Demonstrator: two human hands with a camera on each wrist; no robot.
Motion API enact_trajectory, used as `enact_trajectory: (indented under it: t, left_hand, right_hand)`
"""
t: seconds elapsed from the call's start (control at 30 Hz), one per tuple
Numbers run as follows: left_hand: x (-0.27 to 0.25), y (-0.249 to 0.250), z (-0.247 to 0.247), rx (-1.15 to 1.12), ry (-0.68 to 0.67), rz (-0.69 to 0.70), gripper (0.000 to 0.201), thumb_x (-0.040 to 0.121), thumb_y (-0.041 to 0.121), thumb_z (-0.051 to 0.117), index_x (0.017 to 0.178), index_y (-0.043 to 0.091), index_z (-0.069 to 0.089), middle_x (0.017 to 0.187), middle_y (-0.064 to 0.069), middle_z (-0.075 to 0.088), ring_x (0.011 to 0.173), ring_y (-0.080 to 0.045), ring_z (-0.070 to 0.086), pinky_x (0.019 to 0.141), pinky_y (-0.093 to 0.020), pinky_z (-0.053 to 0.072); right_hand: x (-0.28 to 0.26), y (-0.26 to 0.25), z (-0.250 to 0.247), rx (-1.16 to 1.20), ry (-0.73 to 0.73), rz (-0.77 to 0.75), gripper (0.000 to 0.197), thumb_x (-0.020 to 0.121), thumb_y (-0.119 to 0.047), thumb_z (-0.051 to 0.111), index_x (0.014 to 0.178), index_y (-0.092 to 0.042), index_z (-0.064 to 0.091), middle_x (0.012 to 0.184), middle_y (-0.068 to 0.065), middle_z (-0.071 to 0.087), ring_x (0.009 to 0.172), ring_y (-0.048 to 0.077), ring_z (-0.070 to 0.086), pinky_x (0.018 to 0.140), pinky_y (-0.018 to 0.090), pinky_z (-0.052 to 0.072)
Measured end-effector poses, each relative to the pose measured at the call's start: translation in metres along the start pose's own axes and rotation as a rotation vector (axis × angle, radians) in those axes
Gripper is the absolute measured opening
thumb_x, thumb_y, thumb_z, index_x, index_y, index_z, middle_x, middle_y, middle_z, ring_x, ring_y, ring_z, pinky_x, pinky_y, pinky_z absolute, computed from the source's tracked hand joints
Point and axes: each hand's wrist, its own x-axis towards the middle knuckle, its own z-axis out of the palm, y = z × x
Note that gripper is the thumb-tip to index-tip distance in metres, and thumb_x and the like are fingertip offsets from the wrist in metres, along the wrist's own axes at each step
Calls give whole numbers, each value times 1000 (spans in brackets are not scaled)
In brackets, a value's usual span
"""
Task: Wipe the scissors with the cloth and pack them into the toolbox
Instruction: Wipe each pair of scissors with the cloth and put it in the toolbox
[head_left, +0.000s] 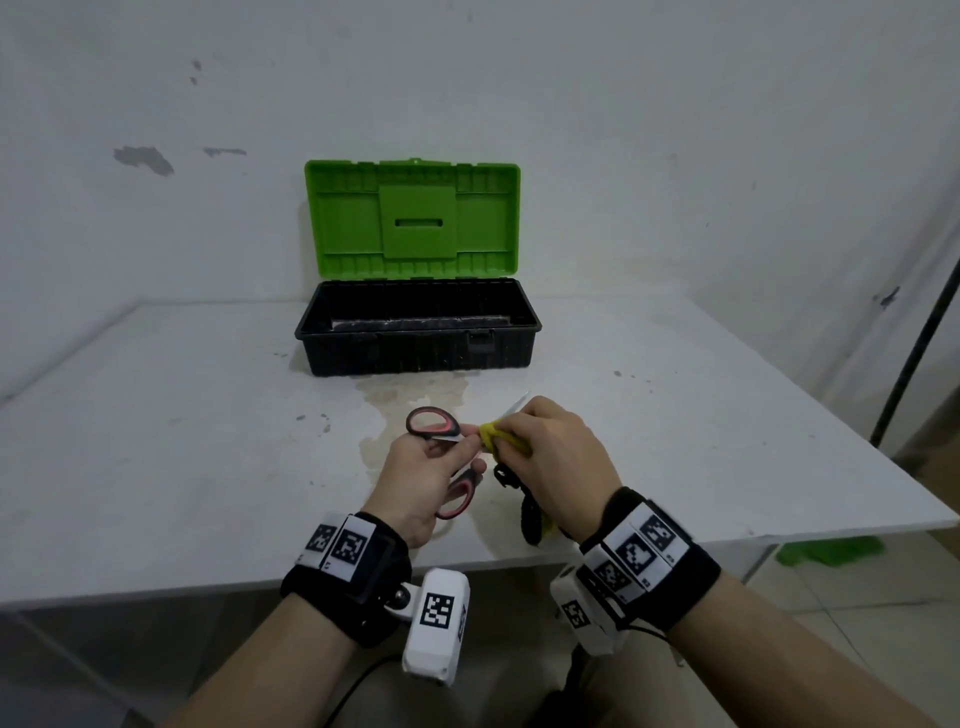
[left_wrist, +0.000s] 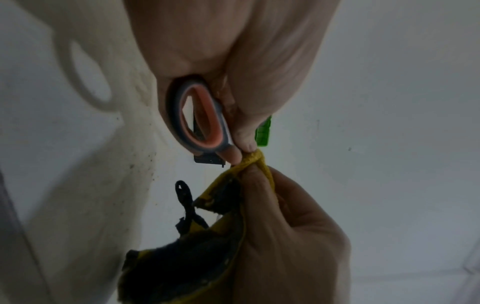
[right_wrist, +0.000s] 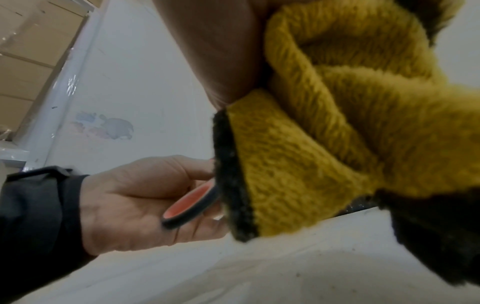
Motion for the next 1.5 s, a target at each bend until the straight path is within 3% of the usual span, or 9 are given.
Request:
enact_trajectory:
  t: [0.07,0.23,0.33,0.47,0.7,0.97,1.23,1.4,1.5]
  left_hand:
    - [0,0,0,-6,-7,-19,9,94,2,64,100,4,70,82,-9,71,69,-17,65,71,-34,59]
    - [-2,2,0,7,-22,-28,9,94,3,64,99,5,71,84,-9,70,68,-16,65,66,-28,58]
    - [1,2,1,8,3,-10,8,94,6,65,99,6,72,87,-9,72,71,-17,68,68,-29,58]
    - [2,-1,7,41,-37,25,14,96,10,64,102,1,72,92,-16,74,77,-20,68,66,-27,57]
    - [0,-3,1,-10,5,-22,8,95,7,65,98,4,71,85,-7,70,69,-16,66,65,-28,56]
    - [2,-2,10,-5,-13,55,13,97,9,62,95,0,71,78,-12,68,67,-17,63,63,-29,54]
    - [-1,-5,2,-19,13,25,9,95,8,65,97,4,73,82,-6,70,67,-14,65,67,-29,56]
    - [5,-4,2,-11,25,68,15,96,14,64,101,2,72,82,-9,71,70,-15,65,66,-29,56]
    - [4,-6,5,24,-21,82,19,98,14,61,101,-1,71,83,-14,69,71,-17,64,66,-30,55]
  right_hand:
    - [5,6,-5,-14,25,44,25,95,-38,54,98,-20,71,94,-4,56,77,14,55,66,25,48]
    - [27,37,-28,-8,121,234,24,94,-35,56,91,-18,73,88,0,58,79,22,58,70,35,50]
    - [19,24,-33,8,145,179,20,93,-34,58,94,-20,72,89,-2,58,78,17,56,70,33,51]
    - [-2,-7,-17,30,31,48,23,94,-37,57,98,-21,72,90,-4,57,76,14,55,69,28,50]
    - [22,29,-27,-16,108,215,25,94,-35,55,91,-17,72,87,-1,57,78,19,57,71,33,50]
    - [-2,-5,-3,35,31,42,22,93,-35,57,95,-19,73,90,-3,57,77,15,57,68,30,51]
    - [27,39,-23,-24,120,262,27,94,-36,56,88,-16,73,85,1,58,78,22,58,69,36,50]
    - [6,1,-21,27,58,115,21,94,-36,56,95,-22,72,90,-4,58,78,12,55,71,27,50]
    - [-3,-11,-6,44,16,65,22,93,-35,57,95,-20,72,90,-4,57,78,13,56,70,31,52]
